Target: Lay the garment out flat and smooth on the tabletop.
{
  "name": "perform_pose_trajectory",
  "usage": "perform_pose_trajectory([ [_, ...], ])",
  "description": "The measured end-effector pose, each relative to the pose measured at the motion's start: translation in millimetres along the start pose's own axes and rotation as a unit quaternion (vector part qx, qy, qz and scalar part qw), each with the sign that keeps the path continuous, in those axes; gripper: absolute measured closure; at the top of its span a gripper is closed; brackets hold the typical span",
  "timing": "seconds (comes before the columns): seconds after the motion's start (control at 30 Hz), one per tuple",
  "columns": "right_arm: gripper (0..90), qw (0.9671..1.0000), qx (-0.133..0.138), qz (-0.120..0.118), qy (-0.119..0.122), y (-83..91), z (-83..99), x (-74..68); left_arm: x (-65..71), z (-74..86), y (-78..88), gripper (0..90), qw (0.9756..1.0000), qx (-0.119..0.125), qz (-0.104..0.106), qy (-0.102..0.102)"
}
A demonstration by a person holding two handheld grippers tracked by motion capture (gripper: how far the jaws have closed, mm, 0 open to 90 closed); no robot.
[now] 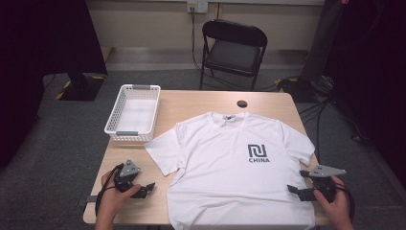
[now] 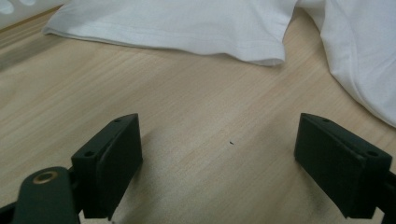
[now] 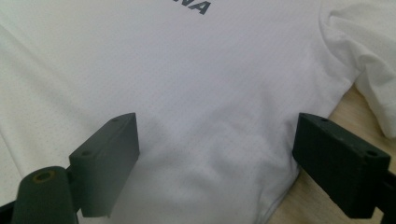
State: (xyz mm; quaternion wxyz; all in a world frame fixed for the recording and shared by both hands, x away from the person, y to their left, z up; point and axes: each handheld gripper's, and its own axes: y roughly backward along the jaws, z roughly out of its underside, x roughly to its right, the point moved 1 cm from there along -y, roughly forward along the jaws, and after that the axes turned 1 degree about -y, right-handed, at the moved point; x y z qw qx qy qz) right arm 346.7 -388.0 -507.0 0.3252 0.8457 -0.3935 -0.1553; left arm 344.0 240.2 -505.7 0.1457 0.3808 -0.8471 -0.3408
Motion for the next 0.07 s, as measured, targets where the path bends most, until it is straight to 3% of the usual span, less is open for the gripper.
perform_pose_trajectory([
  [0.07, 13.5, 1.0, 0.0, 0.0, 0.0, 0.0, 0.0, 0.1, -0.2, 0.2, 0.1, 14.5, 1.0, 0.0, 0.0, 0.0],
])
